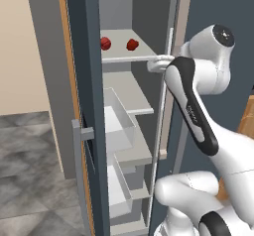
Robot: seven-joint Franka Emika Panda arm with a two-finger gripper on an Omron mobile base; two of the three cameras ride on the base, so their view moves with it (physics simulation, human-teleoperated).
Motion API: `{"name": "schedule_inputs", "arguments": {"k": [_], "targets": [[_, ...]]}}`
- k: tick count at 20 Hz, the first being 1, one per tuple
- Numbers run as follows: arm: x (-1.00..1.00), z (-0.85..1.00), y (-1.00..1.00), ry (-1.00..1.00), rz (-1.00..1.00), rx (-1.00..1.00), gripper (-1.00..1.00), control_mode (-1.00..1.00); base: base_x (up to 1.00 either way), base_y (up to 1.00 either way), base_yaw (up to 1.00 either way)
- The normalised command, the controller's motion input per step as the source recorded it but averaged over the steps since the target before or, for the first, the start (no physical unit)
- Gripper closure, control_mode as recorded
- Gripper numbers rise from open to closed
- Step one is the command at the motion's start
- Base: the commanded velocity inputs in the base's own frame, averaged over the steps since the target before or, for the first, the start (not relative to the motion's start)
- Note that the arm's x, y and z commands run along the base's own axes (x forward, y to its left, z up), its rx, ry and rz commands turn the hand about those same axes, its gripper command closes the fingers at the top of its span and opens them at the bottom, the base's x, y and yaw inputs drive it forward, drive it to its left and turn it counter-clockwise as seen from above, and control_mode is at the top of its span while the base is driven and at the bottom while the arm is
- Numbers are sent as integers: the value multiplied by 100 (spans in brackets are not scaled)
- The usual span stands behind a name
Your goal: Take the bell pepper and bell pepper out of the freezer and place them in the tupperware container on the counter. Then put the tupperware containing the vegetables back in the freezer.
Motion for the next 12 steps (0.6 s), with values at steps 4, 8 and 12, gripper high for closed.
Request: {"name": "schedule_inputs", "arguments": {"k": [4,8,12], "targets": [[41,33,25,0,-2,0,-100,-100,0,0,0],[56,19,21,0,-4,0,-100,-100,0,0,0],[45,17,24,-1,-3,0,-100,-100,0,0,0]]}}
